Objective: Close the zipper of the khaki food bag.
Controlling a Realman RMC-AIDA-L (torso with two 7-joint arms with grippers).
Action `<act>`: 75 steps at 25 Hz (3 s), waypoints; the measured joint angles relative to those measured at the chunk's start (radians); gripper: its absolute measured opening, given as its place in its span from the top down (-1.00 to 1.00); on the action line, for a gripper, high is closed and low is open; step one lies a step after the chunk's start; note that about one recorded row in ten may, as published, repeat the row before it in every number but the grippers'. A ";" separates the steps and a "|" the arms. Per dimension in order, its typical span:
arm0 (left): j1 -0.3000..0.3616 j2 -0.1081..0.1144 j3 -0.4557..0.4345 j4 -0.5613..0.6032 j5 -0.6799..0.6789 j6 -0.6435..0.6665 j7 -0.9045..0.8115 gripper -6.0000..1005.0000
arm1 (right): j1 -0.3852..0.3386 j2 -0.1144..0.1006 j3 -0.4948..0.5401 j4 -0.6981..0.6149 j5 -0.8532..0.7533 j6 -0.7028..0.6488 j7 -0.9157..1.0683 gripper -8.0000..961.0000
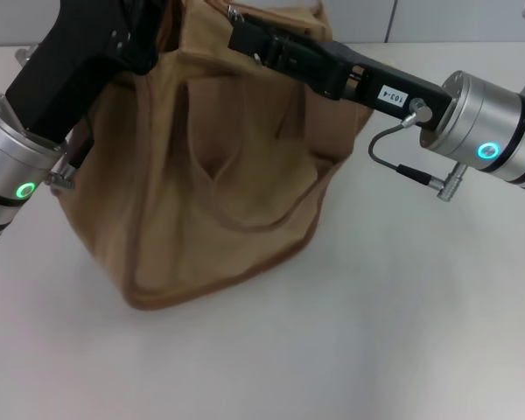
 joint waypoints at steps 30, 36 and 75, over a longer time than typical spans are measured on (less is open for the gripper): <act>-0.008 0.000 -0.005 -0.011 -0.002 -0.010 0.000 0.89 | -0.014 0.000 -0.001 -0.001 -0.005 -0.001 0.106 -0.17; -0.011 0.000 -0.005 -0.012 -0.002 -0.010 -0.001 0.89 | -0.010 0.000 -0.025 -0.004 -0.005 -0.001 0.102 -0.06; -0.001 0.000 -0.006 -0.012 -0.004 -0.005 0.000 0.88 | -0.069 -0.004 -0.024 -0.032 0.018 0.000 0.076 0.99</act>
